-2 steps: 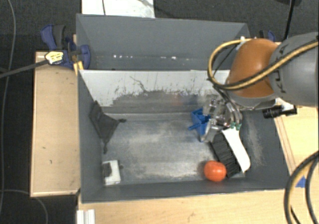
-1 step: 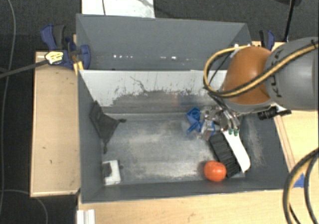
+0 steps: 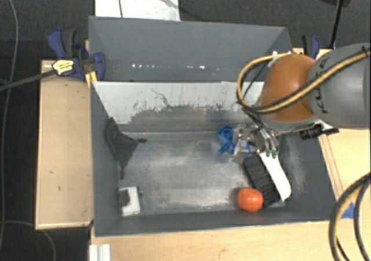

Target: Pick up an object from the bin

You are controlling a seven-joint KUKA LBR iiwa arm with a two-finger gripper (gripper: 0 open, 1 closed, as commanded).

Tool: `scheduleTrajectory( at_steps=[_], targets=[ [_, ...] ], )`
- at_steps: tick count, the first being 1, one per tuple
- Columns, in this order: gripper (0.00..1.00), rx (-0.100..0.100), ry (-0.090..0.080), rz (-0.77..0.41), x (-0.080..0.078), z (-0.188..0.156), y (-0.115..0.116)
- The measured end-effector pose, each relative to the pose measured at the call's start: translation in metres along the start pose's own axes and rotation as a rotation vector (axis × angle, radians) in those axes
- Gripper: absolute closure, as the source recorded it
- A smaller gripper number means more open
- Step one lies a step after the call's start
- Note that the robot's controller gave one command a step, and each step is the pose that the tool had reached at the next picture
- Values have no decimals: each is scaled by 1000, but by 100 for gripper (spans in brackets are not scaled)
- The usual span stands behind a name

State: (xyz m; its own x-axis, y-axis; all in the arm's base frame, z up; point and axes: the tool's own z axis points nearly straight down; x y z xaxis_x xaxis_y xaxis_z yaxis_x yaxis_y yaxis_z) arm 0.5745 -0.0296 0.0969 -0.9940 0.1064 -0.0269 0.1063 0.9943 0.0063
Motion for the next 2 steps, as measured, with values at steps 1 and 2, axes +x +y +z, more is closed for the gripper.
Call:
scheduleTrajectory(
  at_steps=[1,2],
  targets=[
    [100,-8,-12,14,-14,11,-8],
    [100,0,-2,36,-15,-52,-3]
  ],
)
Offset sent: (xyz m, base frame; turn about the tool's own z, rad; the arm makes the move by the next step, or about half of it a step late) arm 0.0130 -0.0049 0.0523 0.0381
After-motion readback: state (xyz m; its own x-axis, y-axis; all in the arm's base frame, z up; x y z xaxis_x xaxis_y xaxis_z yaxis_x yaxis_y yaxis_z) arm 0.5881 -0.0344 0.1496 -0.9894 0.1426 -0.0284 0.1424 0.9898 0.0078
